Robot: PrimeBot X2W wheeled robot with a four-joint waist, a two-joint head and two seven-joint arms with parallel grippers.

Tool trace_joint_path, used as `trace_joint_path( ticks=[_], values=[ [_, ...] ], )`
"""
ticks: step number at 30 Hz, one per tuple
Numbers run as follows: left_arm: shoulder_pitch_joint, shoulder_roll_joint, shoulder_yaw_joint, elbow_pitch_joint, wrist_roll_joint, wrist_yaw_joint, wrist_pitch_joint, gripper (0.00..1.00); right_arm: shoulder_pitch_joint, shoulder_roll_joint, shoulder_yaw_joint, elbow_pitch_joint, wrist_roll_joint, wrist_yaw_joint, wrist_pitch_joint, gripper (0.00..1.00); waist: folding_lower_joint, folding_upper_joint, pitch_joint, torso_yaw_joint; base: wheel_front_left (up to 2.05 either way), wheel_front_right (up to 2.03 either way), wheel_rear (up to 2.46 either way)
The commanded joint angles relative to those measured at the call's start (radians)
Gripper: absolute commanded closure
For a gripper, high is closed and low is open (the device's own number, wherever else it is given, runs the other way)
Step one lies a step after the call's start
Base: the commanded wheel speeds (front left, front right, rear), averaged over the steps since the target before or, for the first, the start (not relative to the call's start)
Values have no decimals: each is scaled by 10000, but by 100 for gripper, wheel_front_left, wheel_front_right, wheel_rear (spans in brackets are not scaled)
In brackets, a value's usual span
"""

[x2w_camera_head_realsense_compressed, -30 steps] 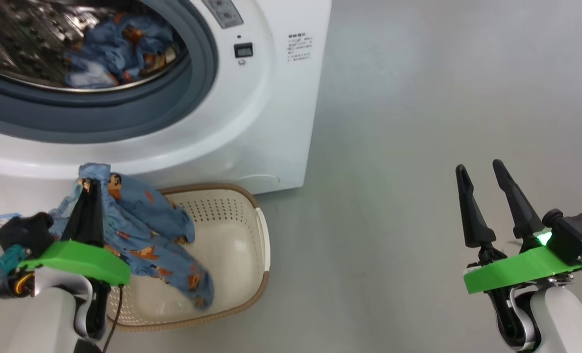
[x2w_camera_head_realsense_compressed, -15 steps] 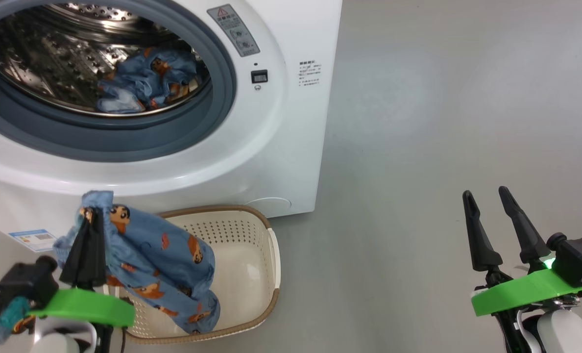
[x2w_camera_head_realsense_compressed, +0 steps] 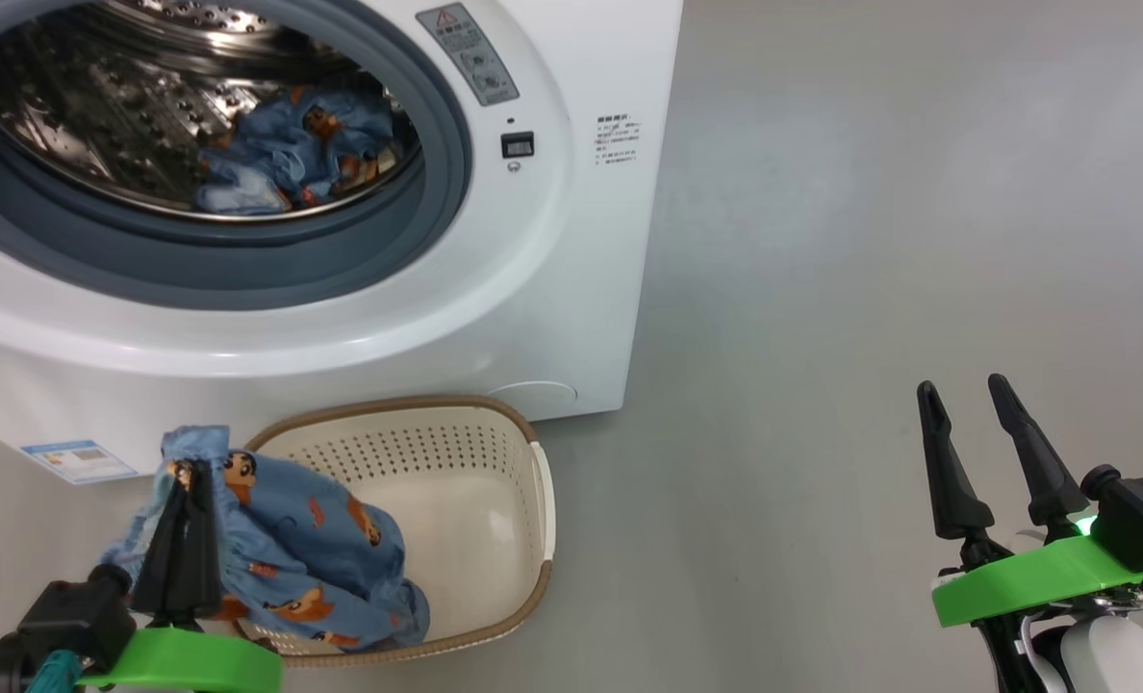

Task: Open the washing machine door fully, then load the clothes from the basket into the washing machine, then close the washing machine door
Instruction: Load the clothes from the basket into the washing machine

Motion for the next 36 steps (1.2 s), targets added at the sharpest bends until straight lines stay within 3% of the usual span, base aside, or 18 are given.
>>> trace_joint_path(
  ticks=[1, 9, 19, 27, 36],
  values=[
    [-155, 114, 392, -259, 74, 26, -64, 100, -91, -122, 167, -285, 23, 44, -78, 0, 0, 0, 101, -11, 0, 0, 0],
    [-1117, 62, 700, -144, 107, -58, -64, 100, -415, 16, 105, -348, 29, 44, -78, 0, 0, 0, 816, -152, 0, 0, 0],
    [-4419, 837, 686, 765, 365, -142, -64, 100, -1109, 274, 186, -411, 34, 44, -78, 0, 0, 0, 1981, -500, 0, 0, 0],
    [-7413, 1527, 834, 3007, 240, -156, -64, 100, -1655, 521, 377, -428, 74, 44, -78, 0, 0, 0, 2742, -1003, 0, 0, 0],
    [-9657, 2338, 692, 6042, 466, -131, -58, 100, -2127, 731, 556, -491, 129, 44, -78, 0, 0, 0, 3622, -1643, 0, 0, 0]
  ],
)
